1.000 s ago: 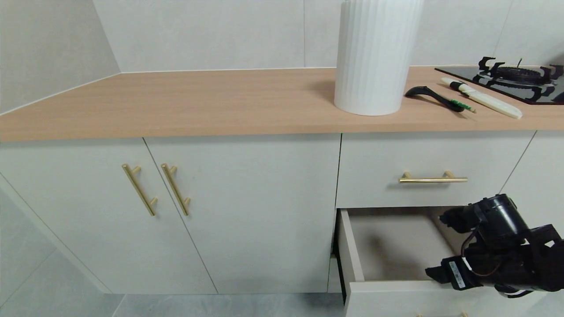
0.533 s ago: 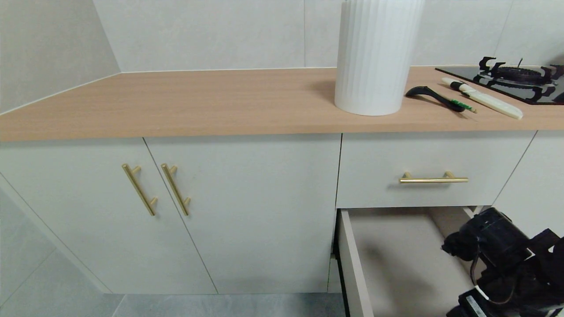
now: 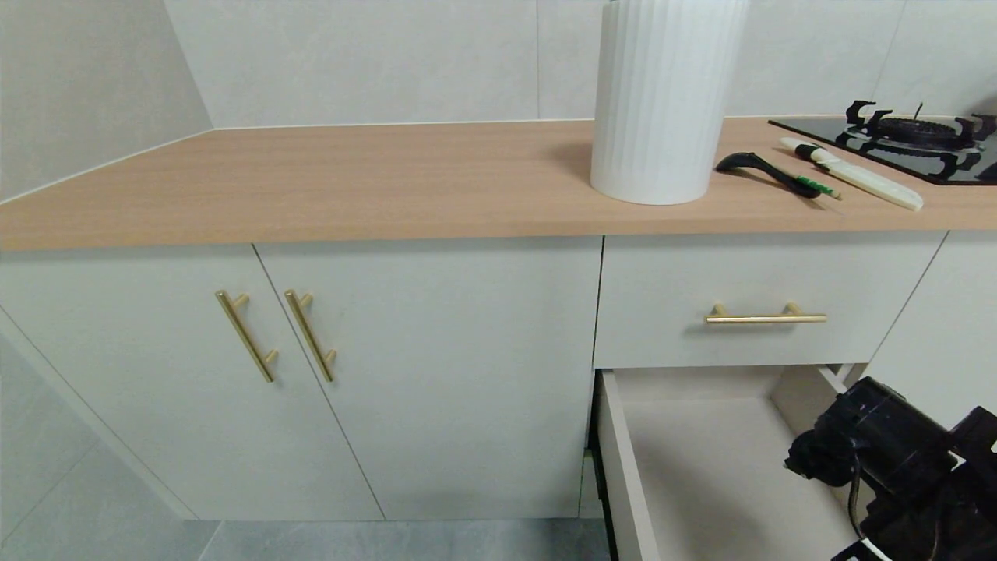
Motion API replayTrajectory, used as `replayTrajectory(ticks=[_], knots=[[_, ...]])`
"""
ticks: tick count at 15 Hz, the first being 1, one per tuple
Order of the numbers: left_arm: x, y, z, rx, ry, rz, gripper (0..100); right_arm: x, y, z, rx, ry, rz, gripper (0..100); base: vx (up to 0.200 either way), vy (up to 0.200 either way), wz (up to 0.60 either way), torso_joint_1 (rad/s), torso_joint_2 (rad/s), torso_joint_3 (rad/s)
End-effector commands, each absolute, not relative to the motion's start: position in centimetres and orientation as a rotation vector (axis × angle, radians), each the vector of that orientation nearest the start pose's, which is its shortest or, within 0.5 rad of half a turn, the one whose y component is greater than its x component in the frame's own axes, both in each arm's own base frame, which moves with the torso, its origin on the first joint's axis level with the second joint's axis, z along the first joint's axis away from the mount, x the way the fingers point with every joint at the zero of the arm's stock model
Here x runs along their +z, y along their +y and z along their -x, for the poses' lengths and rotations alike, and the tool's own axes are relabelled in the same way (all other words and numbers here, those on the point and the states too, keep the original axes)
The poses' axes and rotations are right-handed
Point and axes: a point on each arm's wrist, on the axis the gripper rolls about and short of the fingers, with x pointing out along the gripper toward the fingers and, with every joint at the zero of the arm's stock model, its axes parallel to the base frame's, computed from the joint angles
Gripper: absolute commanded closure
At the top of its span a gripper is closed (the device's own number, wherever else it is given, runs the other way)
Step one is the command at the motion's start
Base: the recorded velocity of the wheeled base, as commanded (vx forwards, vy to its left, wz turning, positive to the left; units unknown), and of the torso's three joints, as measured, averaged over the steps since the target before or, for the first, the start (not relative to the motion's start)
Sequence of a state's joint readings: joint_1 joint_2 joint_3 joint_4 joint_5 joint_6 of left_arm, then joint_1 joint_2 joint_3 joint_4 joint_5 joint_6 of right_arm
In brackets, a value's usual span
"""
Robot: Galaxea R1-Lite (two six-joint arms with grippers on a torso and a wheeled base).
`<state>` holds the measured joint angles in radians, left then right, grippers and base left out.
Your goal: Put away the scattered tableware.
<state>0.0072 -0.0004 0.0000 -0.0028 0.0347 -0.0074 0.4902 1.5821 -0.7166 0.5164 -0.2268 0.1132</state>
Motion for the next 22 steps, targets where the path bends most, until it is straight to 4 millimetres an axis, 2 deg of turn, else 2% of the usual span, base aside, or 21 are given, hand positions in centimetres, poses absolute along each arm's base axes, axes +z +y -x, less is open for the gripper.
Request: replayTrajectory(ticks=[1, 3, 5, 8, 14, 22], knots=[[7.6, 0.1, 2.3, 0.043, -0.003, 0.008, 0, 13.1, 8.7, -17.4, 0.133, 1.230, 0.332, 0, 0.000, 0.000, 0.00, 0.000, 0.00, 0.000], [7.6, 0.1, 2.3, 0.043, -0.003, 0.008, 0, 17.0, 8.3, -16.5, 0.127, 1.056, 0.204, 0, 0.000, 0.000, 0.00, 0.000, 0.00, 0.000], [7.6, 0.1, 2.3, 0.043, -0.003, 0.008, 0, 20.5, 7.0, -14.1, 0.167, 0.879, 0.125, 0, 0.000, 0.000, 0.00, 0.000, 0.00, 0.000], [7.6, 0.1, 2.3, 0.043, -0.003, 0.008, 0, 23.4, 5.6, -11.4, 0.200, 0.715, 0.076, 0, 0.000, 0.000, 0.00, 0.000, 0.00, 0.000], [7.6, 0.1, 2.3, 0.043, -0.003, 0.008, 0, 24.1, 5.3, -10.9, 0.219, 0.643, 0.073, 0, 0.000, 0.000, 0.00, 0.002, -0.02, -0.018], [7.6, 0.1, 2.3, 0.044, -0.003, 0.008, 0, 24.2, 5.1, -10.5, 0.224, 0.629, 0.084, 0, 0.000, 0.000, 0.00, 0.107, -0.40, -0.292]])
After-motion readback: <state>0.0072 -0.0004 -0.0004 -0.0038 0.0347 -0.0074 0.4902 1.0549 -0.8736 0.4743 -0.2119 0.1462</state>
